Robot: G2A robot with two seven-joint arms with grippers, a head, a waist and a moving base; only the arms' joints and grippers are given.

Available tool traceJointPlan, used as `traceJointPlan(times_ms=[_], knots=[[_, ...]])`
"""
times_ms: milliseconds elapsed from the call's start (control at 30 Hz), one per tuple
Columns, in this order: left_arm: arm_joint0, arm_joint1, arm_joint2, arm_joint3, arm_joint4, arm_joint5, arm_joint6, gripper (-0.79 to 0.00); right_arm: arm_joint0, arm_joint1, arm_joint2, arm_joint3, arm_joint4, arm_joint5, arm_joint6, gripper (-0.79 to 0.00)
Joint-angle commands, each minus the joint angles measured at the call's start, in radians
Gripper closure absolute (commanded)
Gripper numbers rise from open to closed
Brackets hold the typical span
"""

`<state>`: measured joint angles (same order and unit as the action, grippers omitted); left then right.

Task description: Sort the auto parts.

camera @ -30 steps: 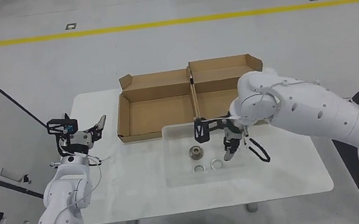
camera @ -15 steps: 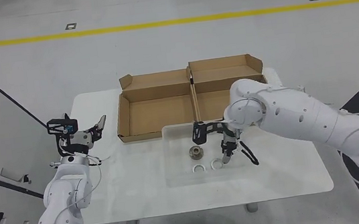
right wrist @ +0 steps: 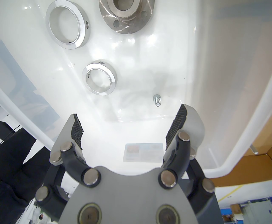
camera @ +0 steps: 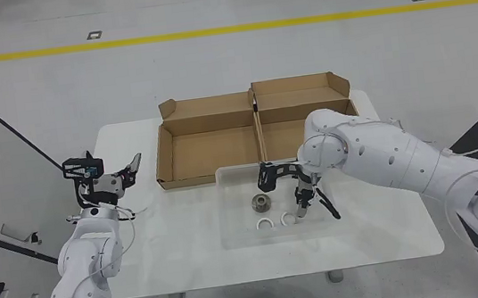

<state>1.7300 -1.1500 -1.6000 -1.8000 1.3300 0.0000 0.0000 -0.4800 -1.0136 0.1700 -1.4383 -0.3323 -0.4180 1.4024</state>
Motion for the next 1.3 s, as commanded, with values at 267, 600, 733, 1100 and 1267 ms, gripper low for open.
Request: traceJointPlan(times_ms=[267,600,733,1100,1267], knots=[[0.000,0.000,0.000,0.000,0.000,0.000,0.000,-0.785,-0.028,0.006,0.010,0.001,-0.035,0.037,-0.009,-0.785],[0.000,0.000,0.000,0.000,0.000,0.000,0.000,-0.785,-0.049,0.010,0.031,0.006,-0.060,0.058,-0.006,-0.600],[0.000,0.000,0.000,0.000,0.000,0.000,0.000,-0.785,-0.057,0.011,0.041,0.012,-0.073,0.073,-0.008,-0.517],[0.000,0.000,0.000,0.000,0.000,0.000,0.000,-0.785,-0.073,0.006,0.061,0.024,-0.118,0.095,-0.021,-0.499],[0.000,0.000,0.000,0.000,0.000,0.000,0.000,-0.785,-0.081,-0.001,0.069,0.043,-0.130,0.092,-0.035,-0.496]])
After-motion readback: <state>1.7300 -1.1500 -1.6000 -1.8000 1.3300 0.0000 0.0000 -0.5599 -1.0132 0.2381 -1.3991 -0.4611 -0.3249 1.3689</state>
